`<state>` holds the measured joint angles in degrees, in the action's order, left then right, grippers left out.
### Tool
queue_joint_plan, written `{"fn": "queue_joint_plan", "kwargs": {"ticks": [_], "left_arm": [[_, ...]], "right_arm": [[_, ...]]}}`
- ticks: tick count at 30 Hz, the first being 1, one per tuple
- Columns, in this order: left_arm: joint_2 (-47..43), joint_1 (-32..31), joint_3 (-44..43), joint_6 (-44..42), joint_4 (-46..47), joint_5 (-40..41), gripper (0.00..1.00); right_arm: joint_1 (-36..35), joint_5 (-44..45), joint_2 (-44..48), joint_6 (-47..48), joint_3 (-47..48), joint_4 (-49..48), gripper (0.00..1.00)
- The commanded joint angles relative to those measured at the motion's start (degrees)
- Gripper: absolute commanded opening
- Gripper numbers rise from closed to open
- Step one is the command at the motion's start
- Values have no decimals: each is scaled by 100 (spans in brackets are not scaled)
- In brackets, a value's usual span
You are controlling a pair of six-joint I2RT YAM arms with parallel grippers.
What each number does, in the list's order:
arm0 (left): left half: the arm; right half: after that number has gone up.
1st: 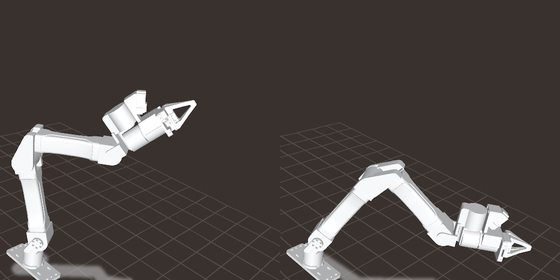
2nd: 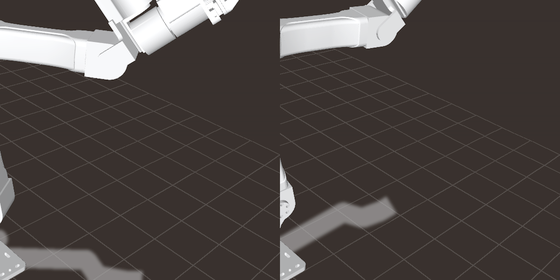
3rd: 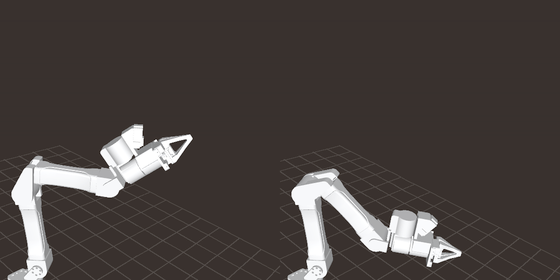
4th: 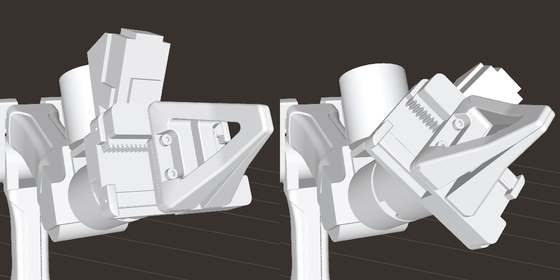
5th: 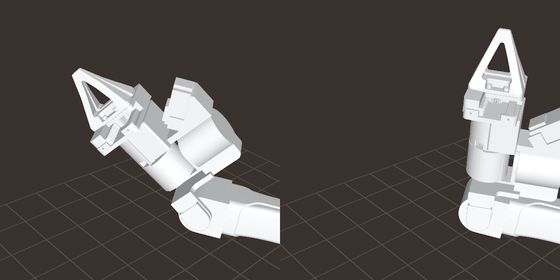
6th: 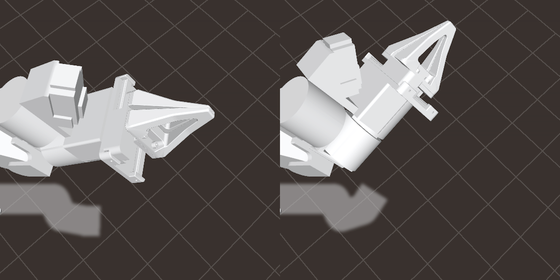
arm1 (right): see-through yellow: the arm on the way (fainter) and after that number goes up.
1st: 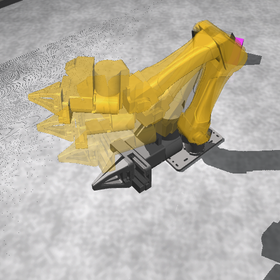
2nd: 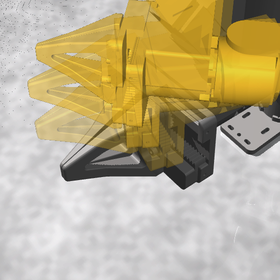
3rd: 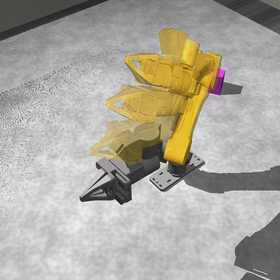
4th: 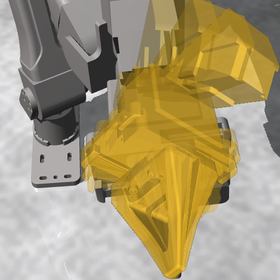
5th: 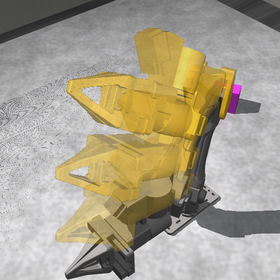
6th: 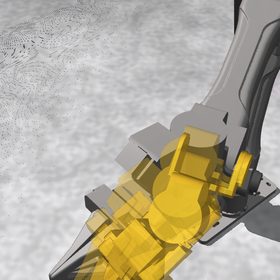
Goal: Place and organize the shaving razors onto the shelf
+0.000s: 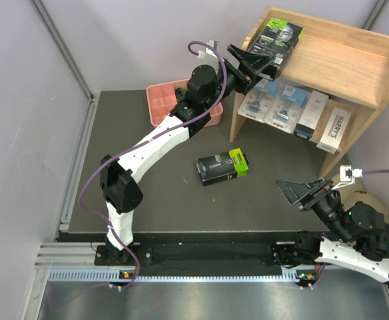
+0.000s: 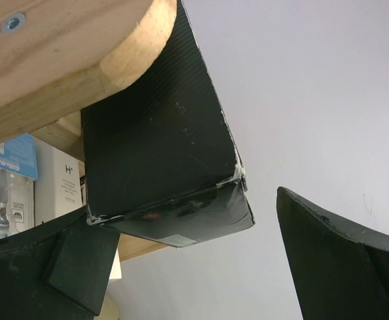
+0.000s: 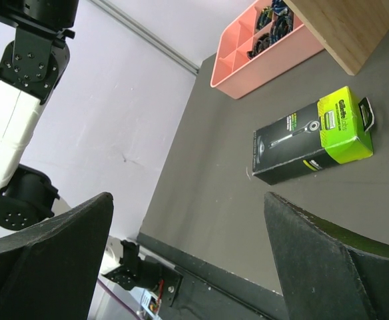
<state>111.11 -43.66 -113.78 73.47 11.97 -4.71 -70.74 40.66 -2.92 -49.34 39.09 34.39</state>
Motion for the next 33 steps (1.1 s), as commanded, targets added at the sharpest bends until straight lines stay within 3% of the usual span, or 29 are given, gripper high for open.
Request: {"fn": "queue_joint_plan", "kwargs": {"ticks": [1,16,24,28,33], "left_arm": [[-291,-11,-5,-175,340,-249,99],[-959,-11,1181,-351,1176,-241,97],[-1056,-11,1323,-448,1141,-267,78],[-995,-2,1270,-509,1150,-232,57],[-854,15,1156,-536,1150,-250,43]], "right_arm": [[25,-24,99,-14,64,15,93],[25,-50,98,-14,-7,-64,93],[25,-24,90,-5,2,-64,93],[34,-15,90,-5,20,-38,93],[34,3,116,4,46,24,93]]}}
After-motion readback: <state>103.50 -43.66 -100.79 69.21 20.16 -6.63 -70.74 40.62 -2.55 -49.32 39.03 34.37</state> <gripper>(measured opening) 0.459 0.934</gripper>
